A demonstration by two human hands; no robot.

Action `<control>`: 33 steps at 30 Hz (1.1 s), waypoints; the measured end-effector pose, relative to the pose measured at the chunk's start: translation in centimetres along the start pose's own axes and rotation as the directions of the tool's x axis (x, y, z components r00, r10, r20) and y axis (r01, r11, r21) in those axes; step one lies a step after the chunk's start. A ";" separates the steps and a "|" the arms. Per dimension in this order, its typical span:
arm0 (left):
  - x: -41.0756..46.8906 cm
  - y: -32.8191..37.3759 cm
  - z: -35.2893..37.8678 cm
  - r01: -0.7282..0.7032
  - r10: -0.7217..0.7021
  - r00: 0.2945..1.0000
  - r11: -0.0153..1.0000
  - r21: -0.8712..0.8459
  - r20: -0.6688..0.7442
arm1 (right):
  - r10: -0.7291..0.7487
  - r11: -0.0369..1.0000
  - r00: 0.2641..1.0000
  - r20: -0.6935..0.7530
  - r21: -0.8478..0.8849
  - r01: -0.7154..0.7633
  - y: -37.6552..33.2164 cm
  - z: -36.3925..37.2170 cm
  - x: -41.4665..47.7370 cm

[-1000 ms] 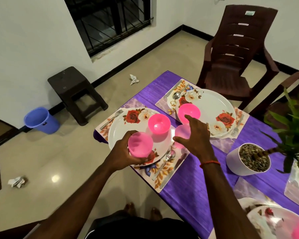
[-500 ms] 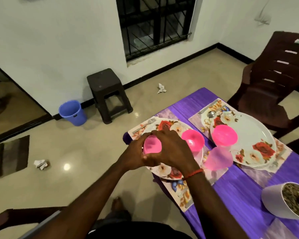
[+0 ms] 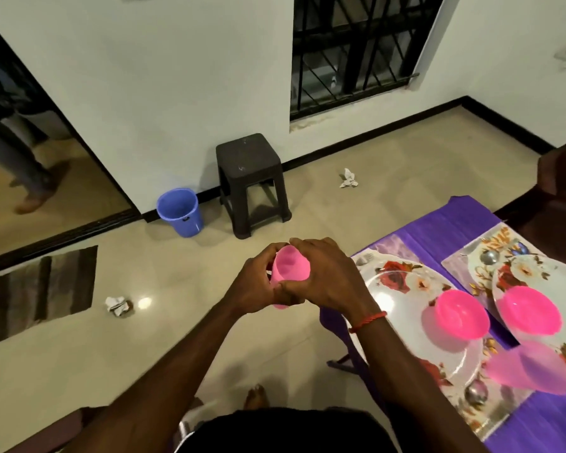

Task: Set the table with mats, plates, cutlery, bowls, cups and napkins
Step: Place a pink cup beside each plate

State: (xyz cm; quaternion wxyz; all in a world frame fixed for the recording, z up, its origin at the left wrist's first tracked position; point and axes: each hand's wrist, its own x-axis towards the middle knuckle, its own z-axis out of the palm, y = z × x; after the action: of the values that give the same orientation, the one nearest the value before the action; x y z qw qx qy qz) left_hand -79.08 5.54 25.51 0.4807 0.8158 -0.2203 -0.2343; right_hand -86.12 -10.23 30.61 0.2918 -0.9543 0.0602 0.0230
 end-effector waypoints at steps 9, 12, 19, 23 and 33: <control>3.7 -1.9 -6.3 -0.046 0.047 0.999 0.997 -0.066 0.020 | -0.036 0.999 0.999 -0.031 0.016 0.036 -3.2 0.5 6.5; 5.9 -2.2 -7.4 -0.049 0.051 0.998 0.996 -0.071 0.022 | -0.041 0.999 0.999 -0.008 0.030 0.041 -2.9 0.4 8.9; 14.1 -3.1 -11.2 -0.079 0.084 0.992 0.996 -0.052 0.095 | -0.002 0.989 1.000 0.004 0.147 0.001 -0.9 0.0 16.9; 20.0 -3.1 -13.7 -0.078 0.076 0.986 0.997 0.008 0.147 | -0.005 0.972 0.999 0.031 0.234 -0.002 0.3 -1.0 22.2; 32.7 -1.6 -16.7 -0.131 0.120 0.971 0.991 0.040 0.208 | -0.003 0.952 0.997 -0.076 0.304 0.026 3.5 -5.9 32.5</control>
State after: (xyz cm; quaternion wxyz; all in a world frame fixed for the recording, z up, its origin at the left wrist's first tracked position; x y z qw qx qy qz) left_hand -43.01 -1.51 25.68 0.4471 0.7844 -0.3259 -0.2803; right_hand -54.27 -19.71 30.94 0.4333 -0.8984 0.0668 -0.0245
